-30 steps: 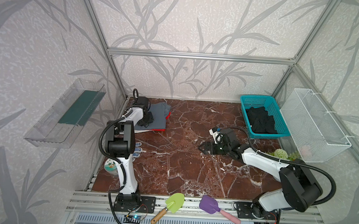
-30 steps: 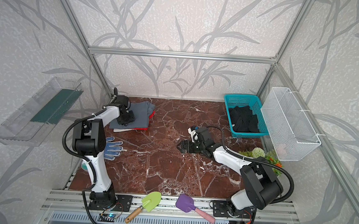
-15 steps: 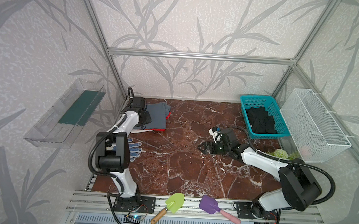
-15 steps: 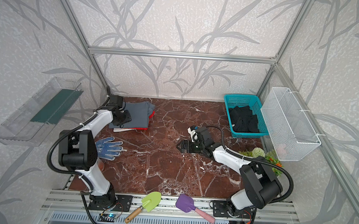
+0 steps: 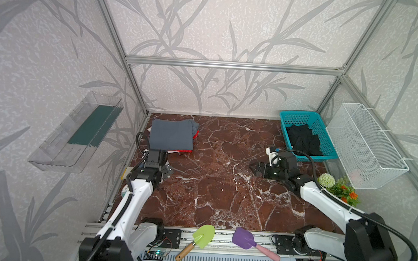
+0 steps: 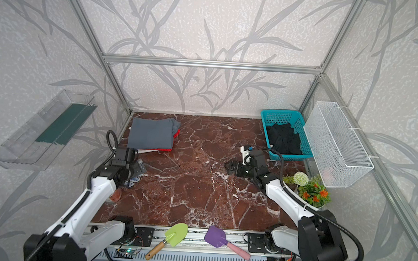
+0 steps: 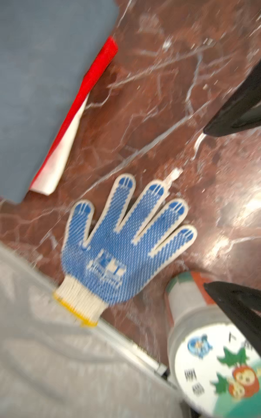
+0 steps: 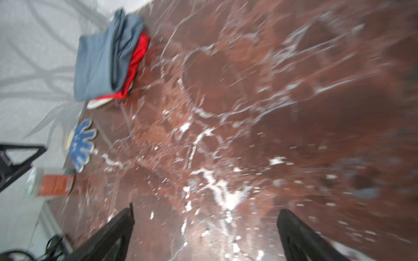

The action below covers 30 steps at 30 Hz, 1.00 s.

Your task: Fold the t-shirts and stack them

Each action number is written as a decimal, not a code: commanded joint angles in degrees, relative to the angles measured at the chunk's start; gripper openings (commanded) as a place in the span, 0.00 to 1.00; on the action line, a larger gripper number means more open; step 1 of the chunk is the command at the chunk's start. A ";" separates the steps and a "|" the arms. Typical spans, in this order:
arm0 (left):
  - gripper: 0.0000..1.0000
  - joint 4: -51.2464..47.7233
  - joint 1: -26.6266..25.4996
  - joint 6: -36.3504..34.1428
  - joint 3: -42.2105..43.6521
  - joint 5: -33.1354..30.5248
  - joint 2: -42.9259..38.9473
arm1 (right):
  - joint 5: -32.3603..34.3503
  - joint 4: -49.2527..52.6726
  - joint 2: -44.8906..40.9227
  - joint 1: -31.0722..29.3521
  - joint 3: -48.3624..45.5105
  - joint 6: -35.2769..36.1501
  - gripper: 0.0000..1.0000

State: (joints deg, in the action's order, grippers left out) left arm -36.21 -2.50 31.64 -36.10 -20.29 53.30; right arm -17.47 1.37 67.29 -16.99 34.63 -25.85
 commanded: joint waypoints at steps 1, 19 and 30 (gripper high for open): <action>0.99 12.32 -1.58 -2.99 6.47 -14.55 -5.45 | 9.02 2.61 -7.76 4.57 -3.33 6.57 0.99; 0.99 76.08 3.66 -23.07 12.33 1.68 28.93 | 27.14 -58.83 5.31 8.18 -24.37 30.53 0.99; 0.99 81.01 2.78 -27.00 12.48 7.26 33.47 | 20.00 -56.49 22.90 11.72 -13.07 27.48 0.99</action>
State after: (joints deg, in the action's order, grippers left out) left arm 42.44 0.30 6.15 -23.16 -14.46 87.42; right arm 2.98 -51.96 89.14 -5.50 21.30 1.93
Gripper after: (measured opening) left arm 0.991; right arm 0.993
